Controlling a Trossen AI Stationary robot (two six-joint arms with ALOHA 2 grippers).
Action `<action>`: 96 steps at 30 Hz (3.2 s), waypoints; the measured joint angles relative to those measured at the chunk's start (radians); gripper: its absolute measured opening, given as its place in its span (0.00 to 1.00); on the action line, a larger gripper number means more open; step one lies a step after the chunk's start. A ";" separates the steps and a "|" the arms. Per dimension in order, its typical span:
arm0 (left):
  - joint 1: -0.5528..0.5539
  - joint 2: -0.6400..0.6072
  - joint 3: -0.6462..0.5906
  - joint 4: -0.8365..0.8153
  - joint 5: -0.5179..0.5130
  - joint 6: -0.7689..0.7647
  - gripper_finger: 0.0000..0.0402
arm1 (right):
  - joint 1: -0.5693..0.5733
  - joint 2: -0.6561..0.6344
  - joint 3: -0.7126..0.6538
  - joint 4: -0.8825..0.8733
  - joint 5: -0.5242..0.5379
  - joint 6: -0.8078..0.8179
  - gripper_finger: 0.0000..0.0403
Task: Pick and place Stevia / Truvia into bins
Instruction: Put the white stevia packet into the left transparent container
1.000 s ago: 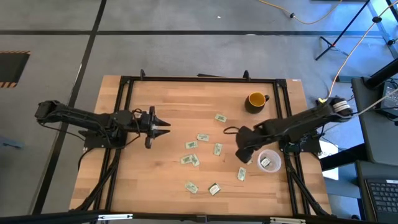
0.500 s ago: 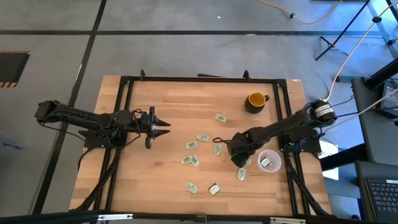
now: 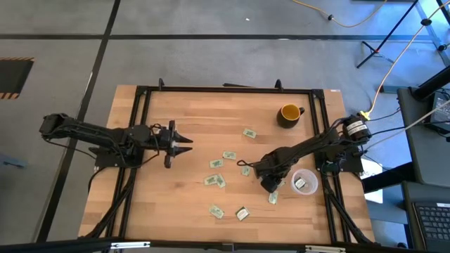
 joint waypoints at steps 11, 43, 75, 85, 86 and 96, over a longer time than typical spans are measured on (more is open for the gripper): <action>0.000 0.000 0.000 0.000 0.000 0.000 0.32 | 0.000 0.007 -0.002 0.007 -0.004 -0.046 0.14; 0.000 0.574 0.111 0.520 0.105 0.146 0.32 | -0.046 -0.109 0.267 0.808 0.624 -0.945 0.07; -0.001 0.722 0.251 0.511 -0.101 0.086 0.32 | -0.072 -0.103 0.268 0.882 0.673 -0.987 0.07; -0.001 0.722 0.251 0.517 -0.135 0.089 0.30 | -0.072 -0.102 0.268 0.867 0.673 -0.966 0.07; -0.001 0.722 0.251 0.517 -0.135 0.089 0.28 | -0.072 -0.102 0.268 0.867 0.673 -0.966 0.07; -0.001 0.722 0.251 0.518 -0.130 0.131 0.05 | -0.072 -0.102 0.268 0.867 0.674 -0.966 0.07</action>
